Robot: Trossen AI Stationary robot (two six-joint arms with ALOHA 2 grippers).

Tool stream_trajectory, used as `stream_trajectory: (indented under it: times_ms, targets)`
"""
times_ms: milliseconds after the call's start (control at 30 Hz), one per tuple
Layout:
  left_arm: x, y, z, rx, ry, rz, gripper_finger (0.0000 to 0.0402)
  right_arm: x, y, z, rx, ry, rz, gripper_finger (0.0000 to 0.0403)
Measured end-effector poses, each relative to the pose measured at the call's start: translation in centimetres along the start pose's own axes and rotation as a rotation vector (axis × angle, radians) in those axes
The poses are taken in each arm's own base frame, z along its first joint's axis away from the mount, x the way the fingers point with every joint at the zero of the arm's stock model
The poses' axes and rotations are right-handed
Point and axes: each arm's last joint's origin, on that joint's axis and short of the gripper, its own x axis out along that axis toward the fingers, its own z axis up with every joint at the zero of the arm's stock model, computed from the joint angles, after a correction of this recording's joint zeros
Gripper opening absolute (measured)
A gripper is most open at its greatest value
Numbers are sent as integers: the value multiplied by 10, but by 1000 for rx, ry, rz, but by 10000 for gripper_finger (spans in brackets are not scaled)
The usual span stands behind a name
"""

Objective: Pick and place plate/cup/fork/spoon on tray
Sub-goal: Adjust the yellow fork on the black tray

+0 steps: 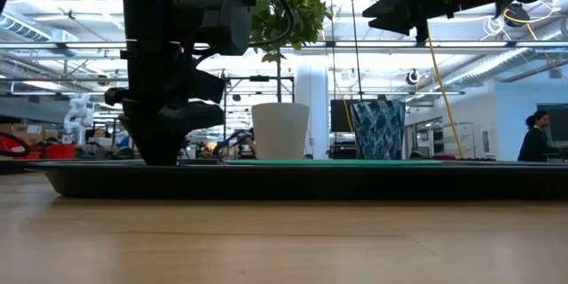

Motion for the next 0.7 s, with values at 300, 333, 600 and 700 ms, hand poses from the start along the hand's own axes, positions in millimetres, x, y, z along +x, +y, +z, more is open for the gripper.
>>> stream_trajectory:
  times_ms: [300,333,600,700]
  targets:
    - [1,1,3,21,10,-4,117,0,0,0,-1,0,-2,169]
    - [1,2,3,20,12,-5,117,0,0,0,-1,-1,-2,169]
    - [3,6,8,78,22,6,117,0,0,0,-1,-1,-3,169]
    - [4,6,9,115,18,9,117,0,0,0,-5,-1,-3,169]
